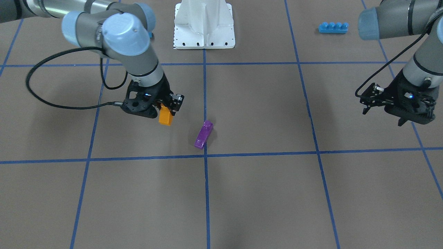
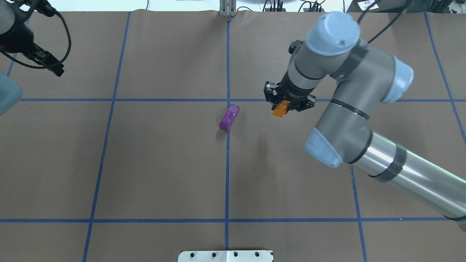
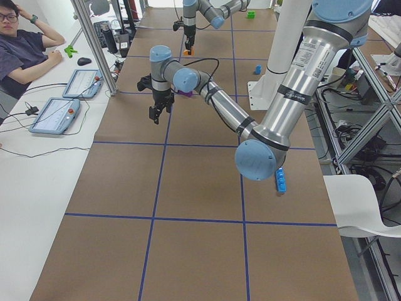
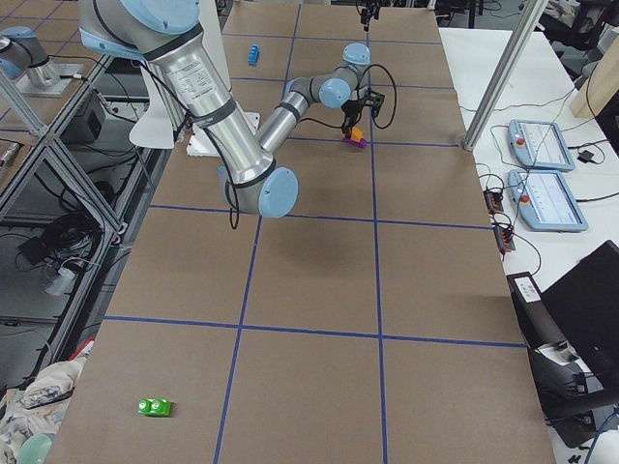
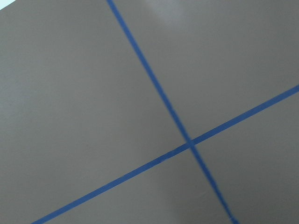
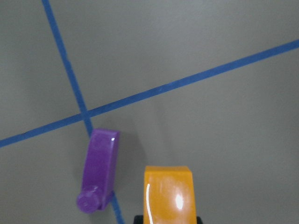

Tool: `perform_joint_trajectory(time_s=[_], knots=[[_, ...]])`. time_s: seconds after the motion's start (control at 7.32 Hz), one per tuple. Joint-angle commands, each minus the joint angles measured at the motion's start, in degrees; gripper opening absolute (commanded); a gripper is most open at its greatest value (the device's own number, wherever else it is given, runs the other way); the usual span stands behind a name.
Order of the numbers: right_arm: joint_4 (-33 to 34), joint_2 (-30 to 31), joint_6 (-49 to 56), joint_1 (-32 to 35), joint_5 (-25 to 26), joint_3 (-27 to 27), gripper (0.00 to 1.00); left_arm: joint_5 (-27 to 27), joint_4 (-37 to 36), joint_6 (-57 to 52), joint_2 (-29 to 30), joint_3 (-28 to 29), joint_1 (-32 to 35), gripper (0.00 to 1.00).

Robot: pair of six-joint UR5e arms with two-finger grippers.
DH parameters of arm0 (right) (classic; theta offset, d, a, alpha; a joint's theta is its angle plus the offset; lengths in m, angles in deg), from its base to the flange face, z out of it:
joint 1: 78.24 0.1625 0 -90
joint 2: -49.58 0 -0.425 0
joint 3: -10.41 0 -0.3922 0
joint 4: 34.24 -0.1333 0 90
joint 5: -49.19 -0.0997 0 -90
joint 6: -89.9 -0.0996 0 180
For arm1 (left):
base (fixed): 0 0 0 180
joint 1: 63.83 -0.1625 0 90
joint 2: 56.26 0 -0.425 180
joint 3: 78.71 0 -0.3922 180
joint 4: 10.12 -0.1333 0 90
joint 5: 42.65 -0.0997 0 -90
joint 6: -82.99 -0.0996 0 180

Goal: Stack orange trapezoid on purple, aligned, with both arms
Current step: 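Carry the orange block over the purple block with the right gripper while the left withdraws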

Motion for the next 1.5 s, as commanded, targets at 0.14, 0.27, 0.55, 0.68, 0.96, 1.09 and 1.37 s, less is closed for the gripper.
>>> perform_joint_trajectory(time_s=[0.14,0.27,0.55,0.68,0.96,1.09,1.37], knots=[[1.7,-12.4,-9.8,-4.6,3.7,13.5,0.00,0.1,0.2,-1.0,-0.9,0.9,0.6,1.00],[1.6,-13.6,-11.4,-4.5,3.7,16.5,0.00,0.1,0.2,-1.0,-1.0,0.9,0.6,1.00],[0.6,-13.6,-15.1,-4.5,3.8,17.7,0.00,0.1,0.9,-1.0,-0.9,1.7,0.4,1.00],[0.2,-13.5,-16.7,-4.4,3.8,18.2,0.00,0.1,2.0,-1.0,-1.0,2.4,0.4,1.00],[0.2,-13.5,-18.0,-4.5,3.8,18.6,0.00,0.1,2.0,-1.0,-1.0,2.5,0.4,1.00],[0.2,-13.5,-17.9,-4.3,4.2,18.6,0.00,0.1,2.0,-1.0,-1.0,2.5,0.3,1.00],[-1.2,-13.4,-17.6,-4.3,6.1,18.9,0.00,0.1,2.0,-1.0,-1.0,2.5,0.3,1.00]])
